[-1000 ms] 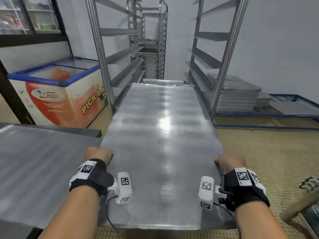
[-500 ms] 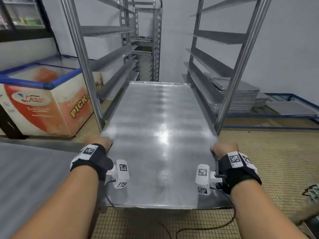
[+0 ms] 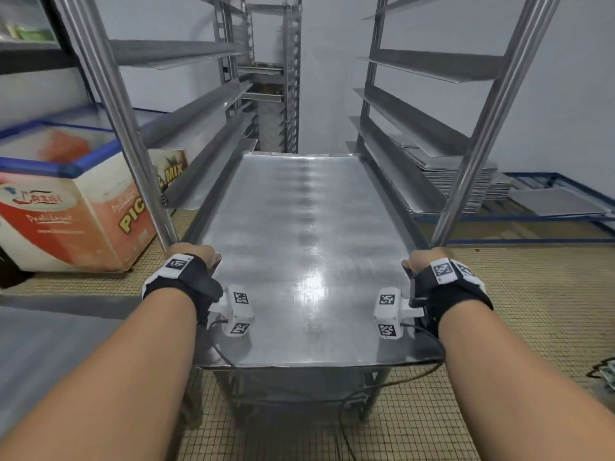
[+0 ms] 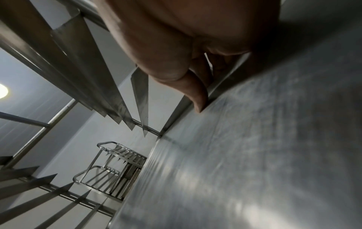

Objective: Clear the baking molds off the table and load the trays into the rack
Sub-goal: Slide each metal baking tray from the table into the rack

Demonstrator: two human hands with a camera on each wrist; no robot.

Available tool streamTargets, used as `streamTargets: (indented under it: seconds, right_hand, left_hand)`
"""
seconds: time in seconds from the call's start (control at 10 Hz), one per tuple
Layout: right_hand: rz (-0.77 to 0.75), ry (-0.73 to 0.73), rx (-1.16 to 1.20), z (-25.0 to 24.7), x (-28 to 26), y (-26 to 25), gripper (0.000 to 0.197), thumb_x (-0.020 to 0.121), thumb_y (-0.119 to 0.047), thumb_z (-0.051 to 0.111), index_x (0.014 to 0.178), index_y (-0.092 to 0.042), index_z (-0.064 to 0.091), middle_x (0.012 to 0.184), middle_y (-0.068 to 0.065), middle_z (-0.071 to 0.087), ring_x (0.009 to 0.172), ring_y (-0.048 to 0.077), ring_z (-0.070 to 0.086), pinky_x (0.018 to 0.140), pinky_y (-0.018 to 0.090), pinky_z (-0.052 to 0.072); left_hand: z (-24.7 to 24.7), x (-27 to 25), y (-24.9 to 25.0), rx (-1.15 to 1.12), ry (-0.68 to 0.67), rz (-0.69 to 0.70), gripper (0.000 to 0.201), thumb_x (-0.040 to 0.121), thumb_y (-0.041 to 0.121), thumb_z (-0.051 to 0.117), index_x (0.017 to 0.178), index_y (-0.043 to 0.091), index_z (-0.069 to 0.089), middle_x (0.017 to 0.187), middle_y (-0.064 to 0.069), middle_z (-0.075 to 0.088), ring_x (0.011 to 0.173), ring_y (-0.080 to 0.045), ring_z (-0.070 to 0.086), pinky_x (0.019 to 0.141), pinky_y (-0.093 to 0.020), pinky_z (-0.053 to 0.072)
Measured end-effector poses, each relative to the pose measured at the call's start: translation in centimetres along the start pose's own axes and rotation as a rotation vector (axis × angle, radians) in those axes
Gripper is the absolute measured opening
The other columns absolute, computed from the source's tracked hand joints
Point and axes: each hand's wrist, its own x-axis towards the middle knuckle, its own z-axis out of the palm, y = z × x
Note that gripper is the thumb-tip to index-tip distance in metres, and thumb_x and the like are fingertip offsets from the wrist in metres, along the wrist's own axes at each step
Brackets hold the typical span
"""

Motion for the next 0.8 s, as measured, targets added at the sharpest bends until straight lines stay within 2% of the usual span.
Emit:
streamTargets:
  seconds: [0.1, 0.2, 0.3, 0.4, 0.5, 0.6, 0.7, 0.8]
  right_hand:
    - [-0.068, -0.087, -0.023, -0.3, 0.4, 0.0, 0.019, 0.084, -0.009, 0.058, 0.100, 0.001, 0.058, 0.101, 0.017, 0.067, 0.092, 0.032, 0.067, 0.078, 0.036, 0.056]
    - [-0.137, -0.155, -0.003, -0.7, 0.7, -0.1, 0.042, 0.090, -0.013, 0.058, 0.131, -0.003, 0.055, 0.129, 0.015, 0.059, 0.116, 0.032, 0.059, 0.084, 0.034, 0.051]
    - [-0.123, -0.125, -0.063, -1.8, -2.0, -0.9, 0.027, 0.095, -0.016, 0.058, 0.117, -0.001, 0.057, 0.105, 0.011, 0.064, 0.107, 0.029, 0.061, 0.085, 0.033, 0.051]
    - [-0.177, -0.105, -0.154, -2.6, -4.9, -1.5, 0.038, 0.094, -0.023, 0.063, 0.123, 0.002, 0.057, 0.120, 0.015, 0.063, 0.113, 0.029, 0.060, 0.097, 0.033, 0.048]
    - [-0.231, -0.194, -0.160, -2.9, -7.0, -1.0, 0.058, 0.087, -0.026, 0.073, 0.129, 0.007, 0.050, 0.129, 0.016, 0.059, 0.102, 0.032, 0.063, 0.080, 0.026, 0.056]
    - [-0.361, -0.290, -0.219, -3.2, -8.9, 0.9, 0.067, 0.077, -0.039, 0.081, 0.124, 0.003, 0.058, 0.121, 0.015, 0.065, 0.093, 0.029, 0.065, 0.074, 0.029, 0.054]
    - [-0.549, -0.415, -0.381, -3.4, -10.5, 3.2, 0.085, 0.062, -0.060, 0.082, 0.129, -0.013, 0.060, 0.128, 0.005, 0.063, 0.108, 0.024, 0.062, 0.089, 0.035, 0.049]
    - [-0.745, -0.482, -0.640, -2.9, -12.0, 5.7, 0.106, 0.055, -0.067, 0.081, 0.146, -0.029, 0.041, 0.154, -0.001, 0.036, 0.139, 0.023, 0.037, 0.111, 0.041, 0.032]
  left_hand:
    - [-0.4, 0.2, -0.2, 0.045, 0.017, -0.006, 0.055, 0.084, 0.031, 0.070, 0.133, 0.010, 0.055, 0.134, -0.013, 0.058, 0.120, -0.030, 0.060, 0.098, -0.028, 0.050]
    - [-0.4, 0.0, -0.2, -0.162, 0.021, 0.001, 0.055, 0.085, 0.021, 0.073, 0.135, 0.005, 0.056, 0.138, -0.014, 0.058, 0.125, -0.031, 0.057, 0.084, -0.018, 0.054]
    - [-0.7, -1.8, 0.8, -0.361, 0.086, -0.039, 0.062, 0.087, 0.022, 0.074, 0.138, -0.004, 0.050, 0.142, -0.019, 0.053, 0.128, -0.035, 0.053, 0.090, -0.028, 0.051]
    - [-1.0, -4.4, 1.4, -0.374, 0.020, -0.016, 0.073, 0.086, 0.028, 0.076, 0.142, -0.006, 0.043, 0.144, -0.021, 0.050, 0.127, -0.039, 0.052, 0.104, -0.042, 0.044]
    - [-0.7, -7.5, 1.3, -0.264, -0.040, 0.047, 0.074, 0.084, 0.034, 0.077, 0.140, -0.004, 0.046, 0.141, -0.018, 0.052, 0.123, -0.036, 0.055, 0.096, -0.035, 0.046]
    - [0.1, -10.5, 0.4, -0.053, -0.095, 0.171, 0.069, 0.078, 0.052, 0.077, 0.122, 0.002, 0.062, 0.120, -0.013, 0.064, 0.101, -0.029, 0.062, 0.083, -0.032, 0.048]
    - [1.6, -12.9, -0.9, 0.145, -0.138, 0.305, 0.082, 0.063, 0.076, 0.071, 0.109, 0.009, 0.069, 0.108, -0.007, 0.070, 0.094, -0.023, 0.065, 0.077, -0.033, 0.049]
    - [3.8, -13.9, -2.5, 0.368, -0.159, 0.392, 0.114, 0.052, 0.085, 0.069, 0.144, 0.021, 0.046, 0.145, -0.004, 0.048, 0.131, -0.026, 0.047, 0.108, -0.043, 0.040]
